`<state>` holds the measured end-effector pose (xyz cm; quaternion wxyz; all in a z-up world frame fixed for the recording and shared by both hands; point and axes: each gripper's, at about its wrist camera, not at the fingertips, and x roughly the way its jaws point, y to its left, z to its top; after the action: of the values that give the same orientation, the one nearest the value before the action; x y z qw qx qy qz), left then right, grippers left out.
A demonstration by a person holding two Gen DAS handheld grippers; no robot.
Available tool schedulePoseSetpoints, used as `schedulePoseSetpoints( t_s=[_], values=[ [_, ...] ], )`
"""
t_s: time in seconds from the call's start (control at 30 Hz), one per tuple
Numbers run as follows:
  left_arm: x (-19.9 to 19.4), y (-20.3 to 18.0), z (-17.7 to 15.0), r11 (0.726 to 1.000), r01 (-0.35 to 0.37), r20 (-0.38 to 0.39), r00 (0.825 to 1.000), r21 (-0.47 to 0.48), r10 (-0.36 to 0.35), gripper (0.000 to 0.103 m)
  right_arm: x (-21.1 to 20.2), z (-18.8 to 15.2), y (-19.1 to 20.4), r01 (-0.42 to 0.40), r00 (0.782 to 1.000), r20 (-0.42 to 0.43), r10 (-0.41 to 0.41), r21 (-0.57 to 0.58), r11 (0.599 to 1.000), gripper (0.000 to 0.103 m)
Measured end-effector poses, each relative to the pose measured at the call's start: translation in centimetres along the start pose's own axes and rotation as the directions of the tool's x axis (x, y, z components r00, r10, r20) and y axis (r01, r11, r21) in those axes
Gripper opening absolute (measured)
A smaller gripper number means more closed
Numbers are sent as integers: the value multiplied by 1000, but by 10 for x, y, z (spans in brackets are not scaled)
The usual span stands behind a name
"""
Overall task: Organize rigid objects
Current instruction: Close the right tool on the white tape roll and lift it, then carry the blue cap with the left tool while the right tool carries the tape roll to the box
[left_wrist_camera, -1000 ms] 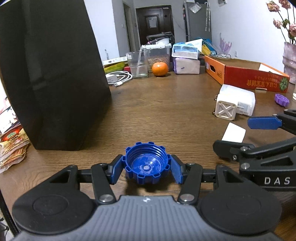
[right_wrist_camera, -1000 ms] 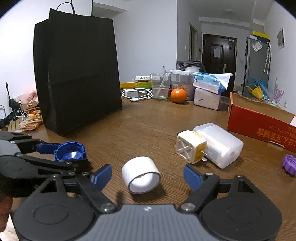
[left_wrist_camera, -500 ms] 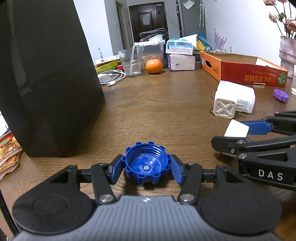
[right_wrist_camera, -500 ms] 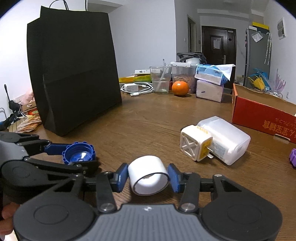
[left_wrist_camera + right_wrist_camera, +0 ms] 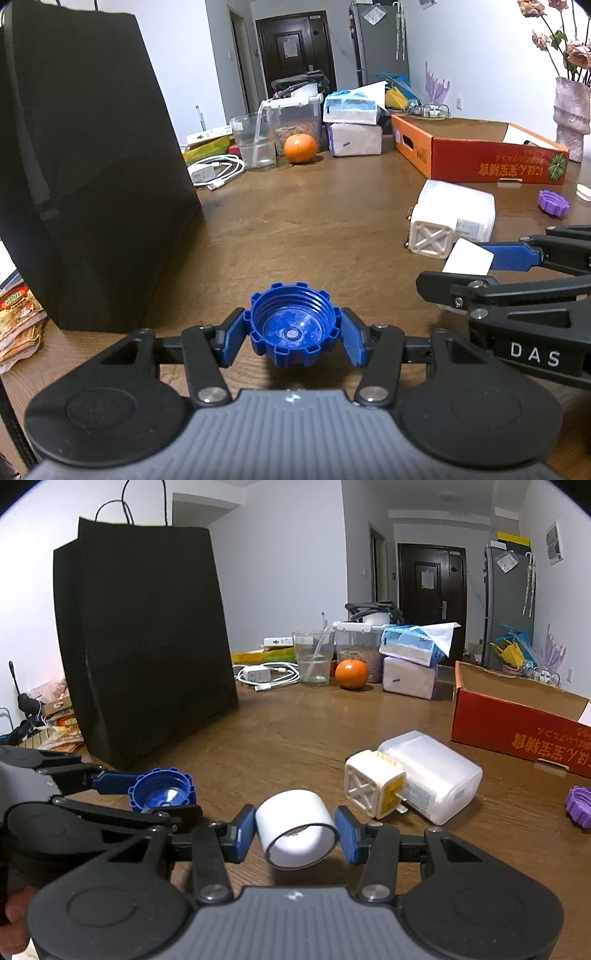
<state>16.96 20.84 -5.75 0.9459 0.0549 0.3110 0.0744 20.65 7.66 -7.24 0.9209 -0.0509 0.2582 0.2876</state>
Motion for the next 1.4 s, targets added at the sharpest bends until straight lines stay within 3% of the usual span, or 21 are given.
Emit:
schedulePoseSetpoints(
  t_s=[0.57, 1.4],
  values=[
    [-9, -43, 37, 1000, 21, 44, 999, -17, -21, 55, -35, 12, -48, 37, 996, 85, -41, 48, 998, 46],
    [-8, -131, 113, 989, 139, 138, 982, -48, -131, 55, -76, 41, -156, 148, 969, 183, -167, 117, 982, 46]
  ],
)
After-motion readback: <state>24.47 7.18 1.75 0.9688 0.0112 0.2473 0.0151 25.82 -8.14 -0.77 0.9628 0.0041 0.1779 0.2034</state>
